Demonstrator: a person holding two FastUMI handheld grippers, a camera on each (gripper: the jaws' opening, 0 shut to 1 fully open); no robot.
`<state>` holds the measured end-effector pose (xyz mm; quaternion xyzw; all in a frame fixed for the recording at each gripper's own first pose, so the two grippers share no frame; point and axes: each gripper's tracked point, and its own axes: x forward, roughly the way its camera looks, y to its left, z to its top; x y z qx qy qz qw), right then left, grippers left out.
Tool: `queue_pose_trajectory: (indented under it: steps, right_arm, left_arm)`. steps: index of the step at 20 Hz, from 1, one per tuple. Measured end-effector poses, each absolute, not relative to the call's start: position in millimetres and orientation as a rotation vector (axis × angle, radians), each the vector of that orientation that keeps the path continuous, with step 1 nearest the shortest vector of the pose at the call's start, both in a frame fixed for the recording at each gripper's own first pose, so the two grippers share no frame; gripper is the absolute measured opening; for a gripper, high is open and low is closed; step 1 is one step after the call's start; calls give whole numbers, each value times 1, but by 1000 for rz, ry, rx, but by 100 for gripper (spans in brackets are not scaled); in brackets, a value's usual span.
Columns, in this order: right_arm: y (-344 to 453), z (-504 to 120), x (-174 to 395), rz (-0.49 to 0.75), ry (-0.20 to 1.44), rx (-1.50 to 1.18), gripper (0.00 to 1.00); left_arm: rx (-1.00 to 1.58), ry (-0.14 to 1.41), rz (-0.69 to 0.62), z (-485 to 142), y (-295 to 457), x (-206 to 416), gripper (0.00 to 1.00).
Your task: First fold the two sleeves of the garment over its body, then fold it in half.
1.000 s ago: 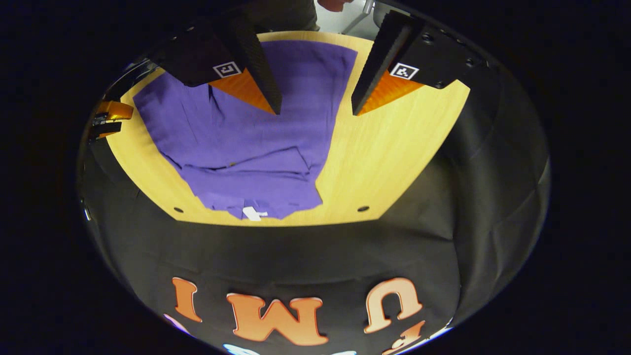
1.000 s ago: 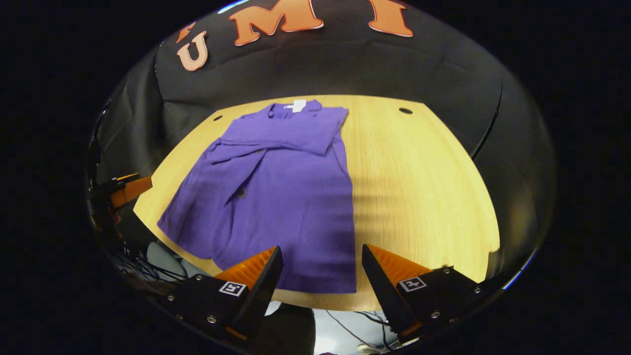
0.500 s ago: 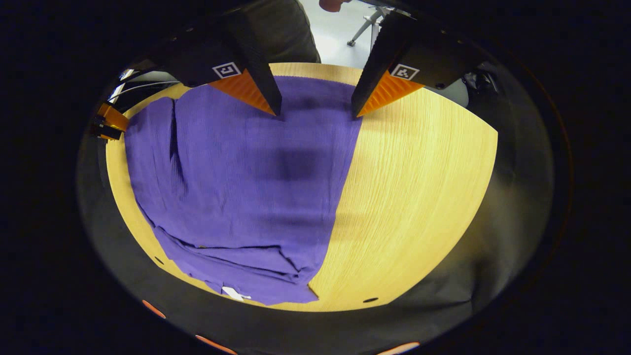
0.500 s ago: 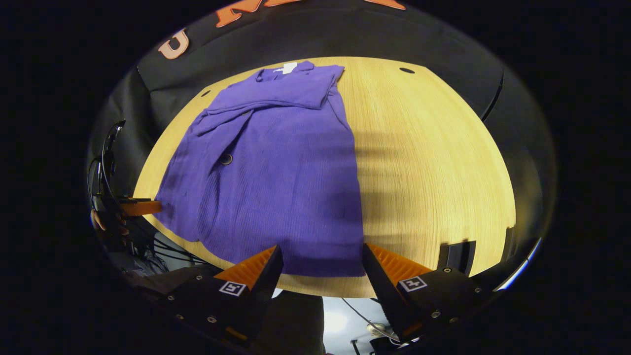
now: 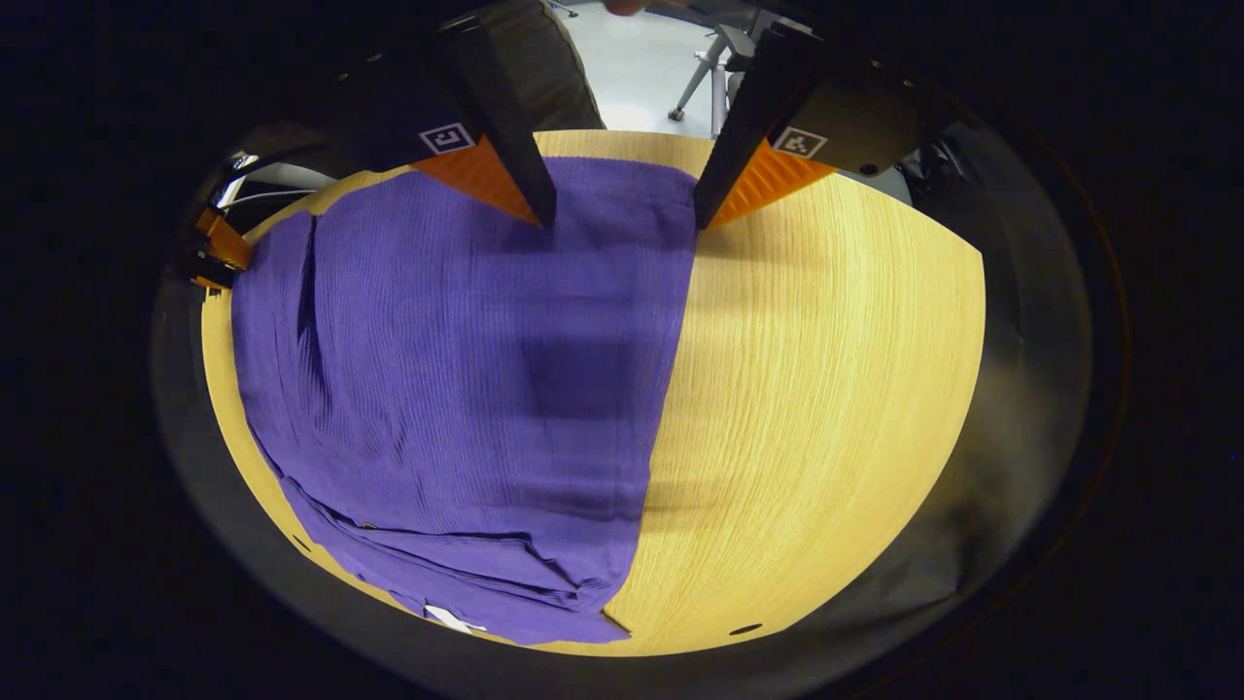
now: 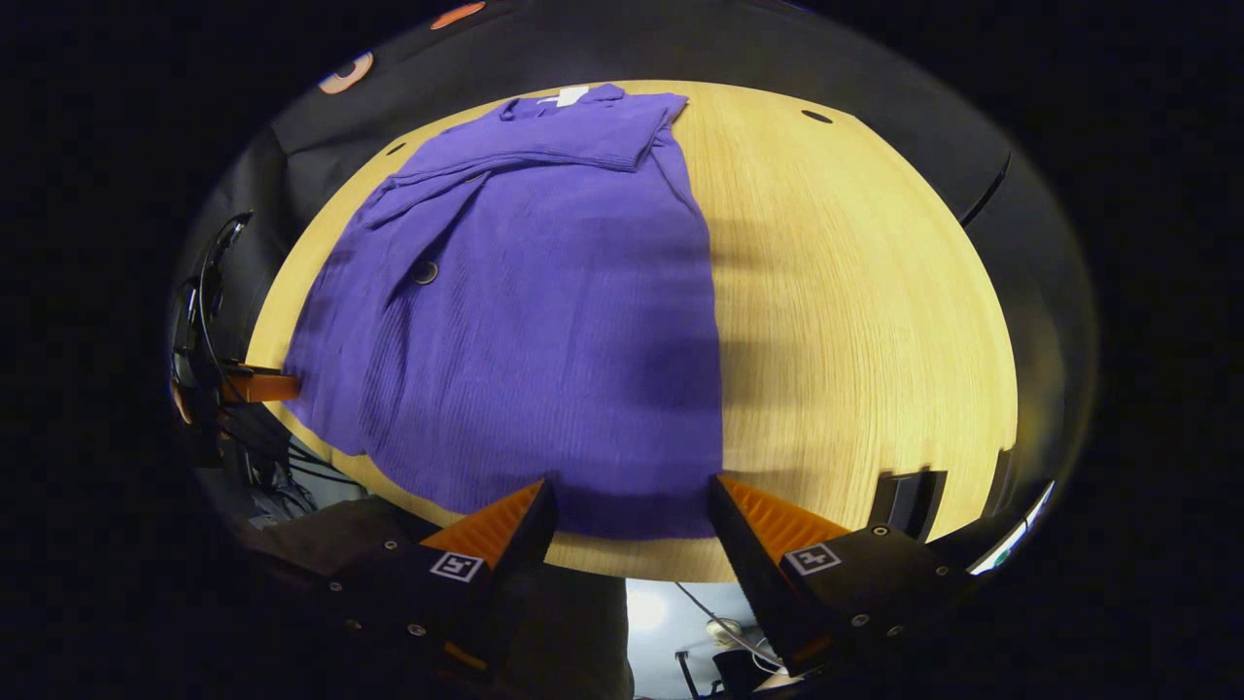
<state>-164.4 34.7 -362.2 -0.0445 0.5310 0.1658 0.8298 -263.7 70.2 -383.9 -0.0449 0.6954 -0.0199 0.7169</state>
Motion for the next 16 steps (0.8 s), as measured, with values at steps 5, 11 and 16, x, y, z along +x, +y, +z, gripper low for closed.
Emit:
queue_pose_trajectory:
  steps: [5,11,16]
  right_arm:
    - [29,-365,-161,271,1187,-114,71]
    - [42,-363,-161,274,1241,16,13]
    - [60,-355,-156,271,1284,174,4]
  left_arm:
    - [-106,1598,-53,-383,58,-262,81]
    - [-127,1699,-106,-385,44,-258,22]
    - [-344,1752,-140,-378,43,-264,11]
